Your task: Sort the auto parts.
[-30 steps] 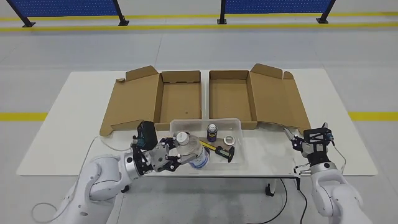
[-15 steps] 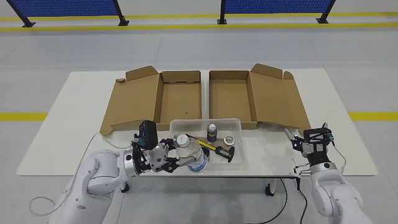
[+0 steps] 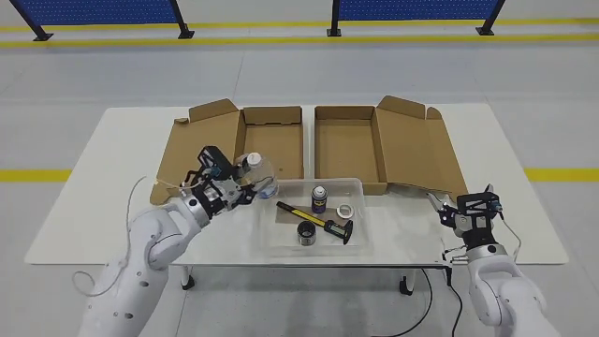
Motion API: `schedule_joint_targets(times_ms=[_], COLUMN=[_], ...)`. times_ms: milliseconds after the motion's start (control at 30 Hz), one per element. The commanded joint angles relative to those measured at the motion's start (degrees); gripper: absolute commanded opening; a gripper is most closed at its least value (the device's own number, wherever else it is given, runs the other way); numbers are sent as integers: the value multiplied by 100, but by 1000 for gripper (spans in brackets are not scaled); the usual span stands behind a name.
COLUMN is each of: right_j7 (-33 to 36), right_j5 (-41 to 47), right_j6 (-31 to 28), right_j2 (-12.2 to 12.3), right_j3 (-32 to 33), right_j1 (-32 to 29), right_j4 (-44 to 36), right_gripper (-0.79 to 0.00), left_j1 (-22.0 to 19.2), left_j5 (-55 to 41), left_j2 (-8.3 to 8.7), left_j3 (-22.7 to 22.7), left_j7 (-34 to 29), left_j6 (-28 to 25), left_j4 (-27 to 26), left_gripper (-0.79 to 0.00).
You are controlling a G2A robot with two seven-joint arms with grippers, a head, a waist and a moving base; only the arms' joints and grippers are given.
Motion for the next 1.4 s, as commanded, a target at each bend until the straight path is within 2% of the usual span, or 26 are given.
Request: schedule_joint_targets(times_ms=[0,100,300,367,567,800,1100,1167,1200,1233,1267,1300,1367], right_j7=[0,0,0,0,0,0,0,0,0,0,0,0,0], right_j5=[0,0,0,0,0,0,0,0,0,0,0,0,0], right_j6=[0,0,0,0,0,0,0,0,0,0,0,0,0], right_j2=[0,0,0,0,0,0,0,0,0,0,0,0,0], right_j3=[0,0,0,0,0,0,0,0,0,0,0,0,0], right_j1=[0,0,0,0,0,0,0,0,0,0,0,0,0], right_j4=[0,0,0,0,0,0,0,0,0,0,0,0,0], right_gripper=[0,0,0,0,0,0,0,0,0,0,0,0,0], left_j1=[-226,-536,-1251,-1507,-2304,-2964,-3400,-3462,-3484,-3508,-3526,-3548,-3579], left_j5=[165,448,404,94,380,345,55,-6,-6,-17,-43,-29,-81], left_j2=[-37,-96,-273,-361,-595,-917,-1290,-1355,-1382,-1406,-1430,-1450,-1490], left_j3=[132,363,871,1025,1633,2251,2711,2762,2790,2807,2815,2836,2845], left_j7=[150,196,308,332,318,542,859,897,935,964,977,968,1009], left_j6=[359,806,1514,1739,2402,2768,2893,2898,2886,2881,2892,2897,2865], left_j4=[275,610,1416,1753,2872,4005,5116,5282,5354,5425,5497,5566,5662], left_gripper=[-785,-785,-785,-785,-785,-785,-785,-686,-548,-348,-25,0,0])
